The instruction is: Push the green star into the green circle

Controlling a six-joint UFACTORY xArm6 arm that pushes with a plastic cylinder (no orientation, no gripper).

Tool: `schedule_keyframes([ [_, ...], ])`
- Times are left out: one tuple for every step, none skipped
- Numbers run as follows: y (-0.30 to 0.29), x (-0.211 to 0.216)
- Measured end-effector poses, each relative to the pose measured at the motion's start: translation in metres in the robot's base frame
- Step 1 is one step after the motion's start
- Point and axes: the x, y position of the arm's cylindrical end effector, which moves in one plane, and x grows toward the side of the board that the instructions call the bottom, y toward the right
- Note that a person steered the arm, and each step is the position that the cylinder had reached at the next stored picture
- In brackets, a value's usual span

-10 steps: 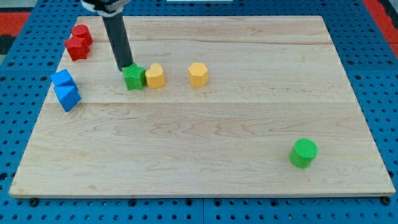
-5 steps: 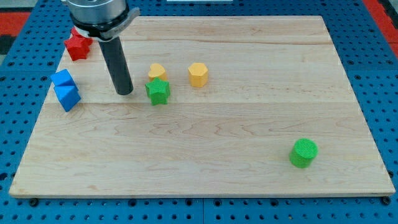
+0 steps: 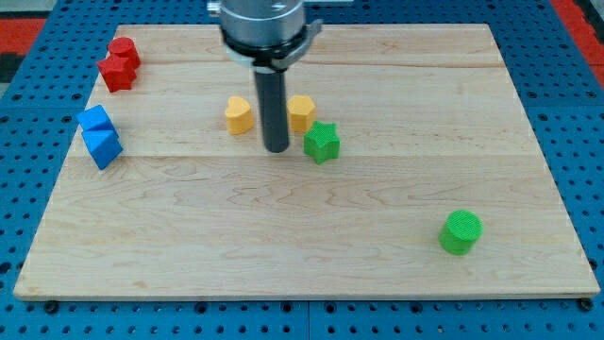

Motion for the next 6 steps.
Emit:
schedule_keyframes([
  [0.048, 0.0],
  [0.107, 0.01],
  [0.11, -0.002],
  [0.133, -0.01],
  [0.179, 0.002],
  [0.198, 0.032],
])
